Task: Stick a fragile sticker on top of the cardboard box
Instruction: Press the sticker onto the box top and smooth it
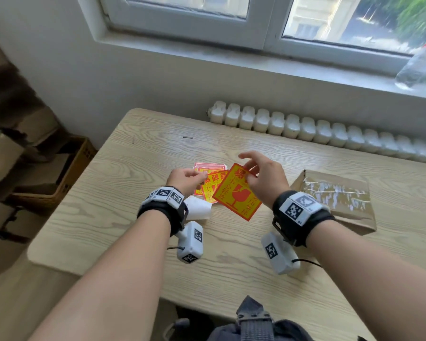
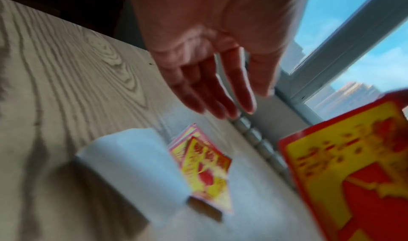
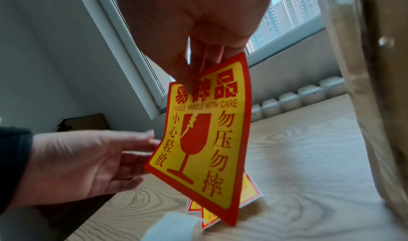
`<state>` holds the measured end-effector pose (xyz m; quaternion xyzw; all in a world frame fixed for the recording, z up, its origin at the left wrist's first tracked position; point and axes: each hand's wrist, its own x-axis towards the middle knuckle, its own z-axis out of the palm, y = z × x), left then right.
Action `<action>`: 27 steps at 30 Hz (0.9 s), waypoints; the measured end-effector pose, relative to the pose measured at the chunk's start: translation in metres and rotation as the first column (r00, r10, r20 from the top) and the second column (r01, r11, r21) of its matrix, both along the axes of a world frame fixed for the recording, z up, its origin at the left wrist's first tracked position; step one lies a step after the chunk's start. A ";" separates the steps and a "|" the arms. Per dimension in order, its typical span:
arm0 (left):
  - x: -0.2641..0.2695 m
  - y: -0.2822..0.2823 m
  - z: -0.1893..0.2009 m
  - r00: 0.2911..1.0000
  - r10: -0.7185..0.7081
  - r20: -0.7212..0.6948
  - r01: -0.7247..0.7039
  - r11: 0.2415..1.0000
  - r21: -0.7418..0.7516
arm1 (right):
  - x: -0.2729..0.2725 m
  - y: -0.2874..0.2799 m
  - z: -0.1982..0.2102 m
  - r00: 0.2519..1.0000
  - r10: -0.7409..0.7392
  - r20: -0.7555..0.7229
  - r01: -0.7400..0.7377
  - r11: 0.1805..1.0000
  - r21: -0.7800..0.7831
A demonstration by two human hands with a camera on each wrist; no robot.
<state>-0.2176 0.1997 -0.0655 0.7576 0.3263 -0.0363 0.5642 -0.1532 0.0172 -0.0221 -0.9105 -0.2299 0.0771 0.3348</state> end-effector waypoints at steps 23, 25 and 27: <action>0.061 -0.135 0.121 0.963 -0.215 0.163 0.249 0.941 -0.228 | 0.032 -0.141 0.074 0.875 -0.435 -0.212 0.475 0.856 0.205; 0.063 -0.154 0.118 0.965 -0.222 0.143 0.248 0.947 -0.204 | 0.030 -0.157 0.071 0.849 -0.481 -0.219 0.522 0.825 0.214; 0.064 -0.172 0.114 0.965 -0.238 0.108 0.255 0.949 -0.184 | 0.025 -0.173 0.067 0.835 -0.519 -0.181 0.547 0.815 0.191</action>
